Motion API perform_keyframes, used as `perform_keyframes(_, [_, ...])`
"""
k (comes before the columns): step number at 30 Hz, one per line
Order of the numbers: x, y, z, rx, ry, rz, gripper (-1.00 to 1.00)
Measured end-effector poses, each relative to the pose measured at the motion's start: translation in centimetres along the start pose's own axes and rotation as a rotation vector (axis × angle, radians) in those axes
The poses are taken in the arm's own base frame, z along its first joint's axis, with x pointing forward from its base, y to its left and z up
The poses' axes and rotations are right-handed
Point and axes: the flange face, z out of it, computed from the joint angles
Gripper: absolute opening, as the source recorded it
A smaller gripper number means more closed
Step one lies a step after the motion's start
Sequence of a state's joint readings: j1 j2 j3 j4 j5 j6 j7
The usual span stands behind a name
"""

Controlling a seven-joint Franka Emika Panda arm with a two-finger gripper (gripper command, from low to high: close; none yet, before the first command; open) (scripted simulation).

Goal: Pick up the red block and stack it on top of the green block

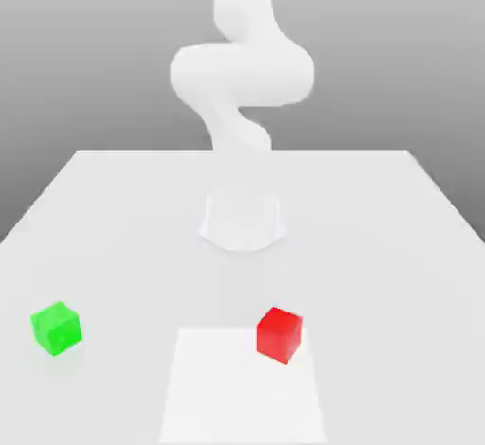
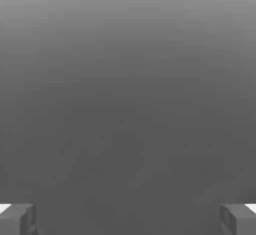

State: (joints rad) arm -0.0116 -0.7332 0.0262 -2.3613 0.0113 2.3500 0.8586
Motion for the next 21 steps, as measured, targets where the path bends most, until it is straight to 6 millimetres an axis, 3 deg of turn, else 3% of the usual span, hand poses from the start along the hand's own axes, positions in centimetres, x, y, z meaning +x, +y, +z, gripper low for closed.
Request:
perform_keyframes(5, [-4.6, 2.6, 12.1, -0.147, -0.115, 0.120, 0.00])
perform_keyframes(11, [-12.3, 9.0, 23.4, -0.345, -0.229, 0.266, 0.00])
perform_keyframes(17, [-22.6, 19.2, 31.2, -0.593, -0.323, 0.426, 0.00])
perform_keyframes(21, [-25.7, 22.5, 34.3, -0.642, -0.336, 0.459, 0.00])
